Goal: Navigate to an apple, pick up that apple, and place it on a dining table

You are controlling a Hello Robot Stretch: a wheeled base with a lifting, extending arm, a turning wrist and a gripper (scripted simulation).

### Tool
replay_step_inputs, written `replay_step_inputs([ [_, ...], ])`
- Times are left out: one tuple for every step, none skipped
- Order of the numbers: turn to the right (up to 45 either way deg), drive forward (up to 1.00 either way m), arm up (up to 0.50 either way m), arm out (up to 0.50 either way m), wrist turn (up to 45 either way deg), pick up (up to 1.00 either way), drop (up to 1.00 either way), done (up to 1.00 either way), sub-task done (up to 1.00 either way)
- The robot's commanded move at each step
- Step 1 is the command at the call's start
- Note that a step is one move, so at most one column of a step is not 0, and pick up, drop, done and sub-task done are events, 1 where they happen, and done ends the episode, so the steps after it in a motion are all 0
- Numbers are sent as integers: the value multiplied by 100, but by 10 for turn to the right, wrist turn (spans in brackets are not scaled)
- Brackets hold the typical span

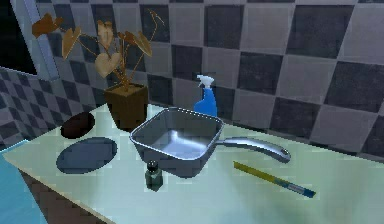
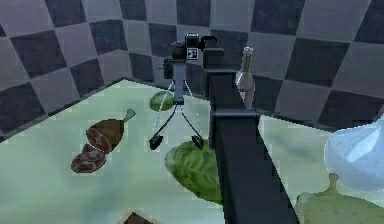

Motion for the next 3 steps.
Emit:
replay_step_inputs([
  [0, 0, 0, 0, 450, 0, 0, 0, 0],
  [0, 0, 0, 0, 450, 0, 0, 0, 0],
  [0, 0, 0, 0, 450, 0, 0, 0, 0],
])
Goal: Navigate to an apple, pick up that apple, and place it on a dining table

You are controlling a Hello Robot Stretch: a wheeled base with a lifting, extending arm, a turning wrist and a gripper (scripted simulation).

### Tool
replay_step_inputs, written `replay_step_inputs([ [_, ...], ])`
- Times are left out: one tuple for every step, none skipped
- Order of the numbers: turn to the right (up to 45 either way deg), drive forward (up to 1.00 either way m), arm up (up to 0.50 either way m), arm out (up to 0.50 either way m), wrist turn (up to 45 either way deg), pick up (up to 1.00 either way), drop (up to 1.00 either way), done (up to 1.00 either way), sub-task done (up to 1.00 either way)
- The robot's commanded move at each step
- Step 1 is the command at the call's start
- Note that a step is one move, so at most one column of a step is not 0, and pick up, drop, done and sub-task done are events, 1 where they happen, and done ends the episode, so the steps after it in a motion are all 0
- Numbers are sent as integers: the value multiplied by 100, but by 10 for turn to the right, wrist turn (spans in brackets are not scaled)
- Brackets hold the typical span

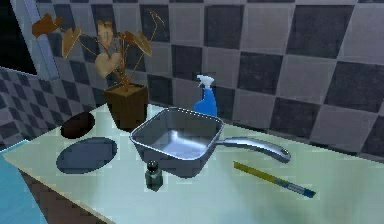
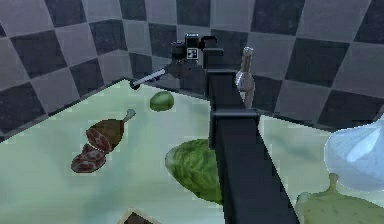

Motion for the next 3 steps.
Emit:
replay_step_inputs([
  [0, 0, 0, 0, 120, 0, 0, 0, 0],
  [0, 0, -10, 0, 0, 0, 0, 0, 0],
  [0, 0, 0, 0, 0, 100, 0, 0, 0],
])
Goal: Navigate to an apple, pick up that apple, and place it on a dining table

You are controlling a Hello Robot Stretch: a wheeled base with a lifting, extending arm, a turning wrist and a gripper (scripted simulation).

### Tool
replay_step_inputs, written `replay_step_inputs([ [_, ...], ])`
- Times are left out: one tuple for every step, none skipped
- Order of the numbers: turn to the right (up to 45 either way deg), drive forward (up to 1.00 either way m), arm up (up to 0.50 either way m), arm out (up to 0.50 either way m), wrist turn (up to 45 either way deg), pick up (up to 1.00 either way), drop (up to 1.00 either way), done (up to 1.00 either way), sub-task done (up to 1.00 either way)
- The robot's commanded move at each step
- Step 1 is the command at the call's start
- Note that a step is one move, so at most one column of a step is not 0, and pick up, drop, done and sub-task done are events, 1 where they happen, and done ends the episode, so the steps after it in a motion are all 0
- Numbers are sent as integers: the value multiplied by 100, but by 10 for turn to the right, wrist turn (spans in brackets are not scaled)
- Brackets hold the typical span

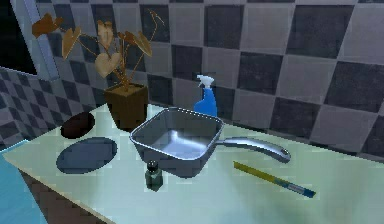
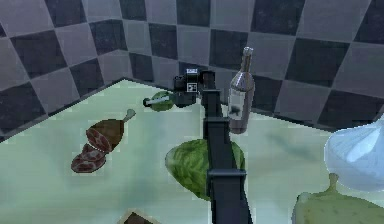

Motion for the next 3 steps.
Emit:
replay_step_inputs([
  [0, 0, 10, 0, 0, 0, 0, 0, 0],
  [0, 0, 0, 0, -450, 0, 0, 0, 0],
  [0, 0, 0, 0, -450, 0, 0, 0, 0],
])
